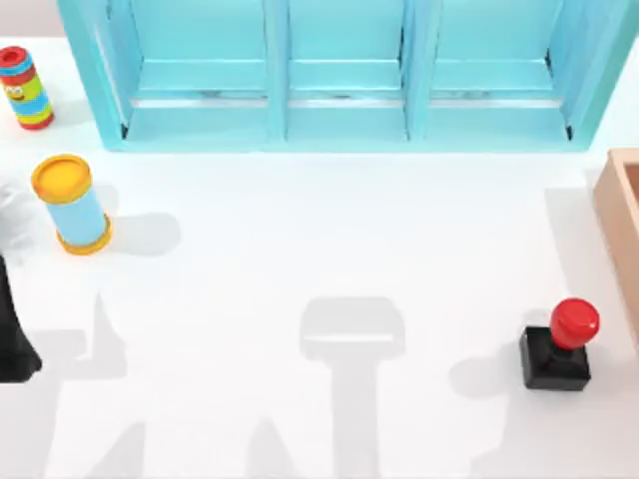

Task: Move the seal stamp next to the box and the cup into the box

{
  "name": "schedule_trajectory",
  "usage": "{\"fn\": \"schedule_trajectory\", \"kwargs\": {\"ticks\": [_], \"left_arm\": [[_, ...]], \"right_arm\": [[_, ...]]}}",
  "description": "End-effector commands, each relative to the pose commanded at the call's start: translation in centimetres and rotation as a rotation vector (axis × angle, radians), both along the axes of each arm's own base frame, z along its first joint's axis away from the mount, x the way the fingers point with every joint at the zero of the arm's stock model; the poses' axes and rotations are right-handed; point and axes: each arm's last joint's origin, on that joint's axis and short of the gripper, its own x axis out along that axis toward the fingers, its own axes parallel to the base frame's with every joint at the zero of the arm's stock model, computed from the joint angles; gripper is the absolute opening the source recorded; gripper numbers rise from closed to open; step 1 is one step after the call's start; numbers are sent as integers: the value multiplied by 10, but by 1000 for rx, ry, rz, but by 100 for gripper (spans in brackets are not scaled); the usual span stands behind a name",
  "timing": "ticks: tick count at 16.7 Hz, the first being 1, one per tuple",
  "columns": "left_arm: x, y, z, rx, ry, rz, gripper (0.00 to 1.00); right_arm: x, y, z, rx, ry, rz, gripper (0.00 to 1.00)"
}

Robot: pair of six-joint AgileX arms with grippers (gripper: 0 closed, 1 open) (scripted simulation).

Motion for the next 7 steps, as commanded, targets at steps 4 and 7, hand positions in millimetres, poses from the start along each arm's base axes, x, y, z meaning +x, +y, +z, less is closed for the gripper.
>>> {"fn": "schedule_trajectory", "kwargs": {"ticks": [4,7], "left_arm": [[0,0,0,0,0,0,100],[0,0,0,0,0,0,100]], "right_arm": [[-17,9,6,26,137,-26,100],[-21,10,4,29,172,-35,100]]}}
